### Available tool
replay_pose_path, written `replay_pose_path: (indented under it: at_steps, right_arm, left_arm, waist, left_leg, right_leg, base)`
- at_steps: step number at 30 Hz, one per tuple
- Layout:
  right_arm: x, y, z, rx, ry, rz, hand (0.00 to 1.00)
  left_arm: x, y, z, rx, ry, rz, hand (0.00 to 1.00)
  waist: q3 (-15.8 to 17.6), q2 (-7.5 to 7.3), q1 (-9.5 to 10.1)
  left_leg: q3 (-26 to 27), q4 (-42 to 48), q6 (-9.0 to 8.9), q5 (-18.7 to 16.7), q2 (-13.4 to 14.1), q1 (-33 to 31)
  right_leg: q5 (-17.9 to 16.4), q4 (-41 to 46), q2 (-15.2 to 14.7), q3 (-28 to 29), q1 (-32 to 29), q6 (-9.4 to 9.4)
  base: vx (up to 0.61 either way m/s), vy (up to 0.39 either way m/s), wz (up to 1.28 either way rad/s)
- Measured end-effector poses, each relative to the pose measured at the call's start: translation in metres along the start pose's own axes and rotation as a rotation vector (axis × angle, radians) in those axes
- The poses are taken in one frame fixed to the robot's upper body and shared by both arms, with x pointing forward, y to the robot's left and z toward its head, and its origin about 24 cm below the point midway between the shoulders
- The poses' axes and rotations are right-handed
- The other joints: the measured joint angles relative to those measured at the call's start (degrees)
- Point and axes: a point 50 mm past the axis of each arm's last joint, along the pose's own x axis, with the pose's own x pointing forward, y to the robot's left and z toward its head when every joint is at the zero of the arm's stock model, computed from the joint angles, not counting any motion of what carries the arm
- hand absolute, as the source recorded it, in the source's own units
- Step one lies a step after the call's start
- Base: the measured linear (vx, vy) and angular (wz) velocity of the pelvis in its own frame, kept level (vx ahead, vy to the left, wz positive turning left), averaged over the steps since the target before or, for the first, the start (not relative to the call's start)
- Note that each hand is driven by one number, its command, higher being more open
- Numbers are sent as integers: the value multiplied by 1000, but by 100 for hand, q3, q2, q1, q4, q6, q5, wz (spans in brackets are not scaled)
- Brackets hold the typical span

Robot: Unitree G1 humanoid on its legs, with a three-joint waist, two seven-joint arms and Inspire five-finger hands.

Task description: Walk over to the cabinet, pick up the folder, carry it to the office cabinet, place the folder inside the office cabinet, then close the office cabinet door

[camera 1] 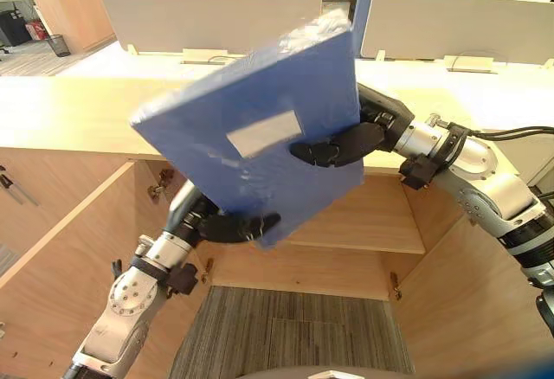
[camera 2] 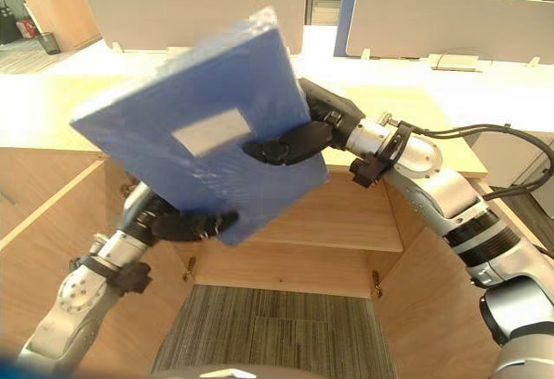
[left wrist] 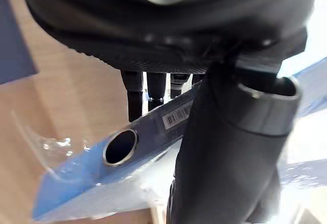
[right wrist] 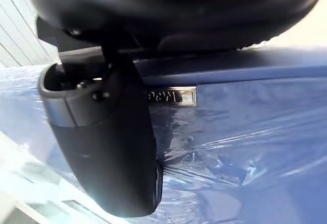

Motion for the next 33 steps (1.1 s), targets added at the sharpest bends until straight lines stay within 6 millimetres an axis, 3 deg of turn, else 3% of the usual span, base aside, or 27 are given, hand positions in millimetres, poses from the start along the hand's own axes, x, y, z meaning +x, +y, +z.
replay_pose_path:
  at_steps: [4, 10, 15, 21, 25, 30, 33]
  right_arm:
    - [-1, 21, -5, -60, 32, 85, 0]
    - [-14, 51, -45, 27, 158, 100, 0]
    - [-29, 84, -74, 66, 256, 166, 0]
    - [-39, 142, -93, 99, 310, 337, 0]
    - [-42, 165, -108, 27, 365, 403, 0]
    - [-49, 176, -146, -27, 520, 352, 0]
    - [-53, 179, -167, -38, 612, 288, 0]
  left_arm:
    - [-8, -9, -34, -63, 162, -103, 100]
    - [-24, -26, -91, -183, 365, -60, 100]
    - [-59, -51, -149, -175, 696, -51, 100]
    - [-87, -53, -177, -58, 904, 122, 100]
    - [-112, -50, -189, 54, 1034, 200, 100]
    - [-150, -49, -197, 107, 1177, 347, 100]
    - [-159, -55, -200, 85, 1234, 504, 100]
  waist:
    - [-2, 1, -15]
    - [-6, -7, 20]
    - [4, -20, 10]
    - [-1, -91, 23]
    - [-4, -127, 17]
    - [44, -141, 60]
    - [146, -71, 157]
  left_leg:
    - [34, 0, 0, 0, 20, -62]
    - [32, -1, 3, 3, 36, -136]
    - [47, 0, 6, 7, 63, -168]
    - [65, 0, 5, 7, 107, -212]
    - [64, 0, 5, 7, 106, -202]
    - [54, -1, 6, 7, 74, -225]
    - [42, -1, 6, 7, 44, -251]
  right_leg:
    - [7, 8, 16, 34, -86, -10]
    - [8, 8, 27, 33, -156, -9]
    - [8, 0, 52, 56, -195, -11]
    - [14, 4, 95, 92, -261, -30]
    - [15, 9, 95, 93, -258, -31]
    - [24, 6, 64, 89, -277, -16]
    - [30, -2, 36, 79, -294, -5]
  base:
    - [-5, 8, -5]
    - [0, 0, 0]
    - [4, 4, -1]
    - [-10, 5, -2]
    - [0, 0, 0]
    - [-10, 23, 1]
    - [-5, 22, 1]
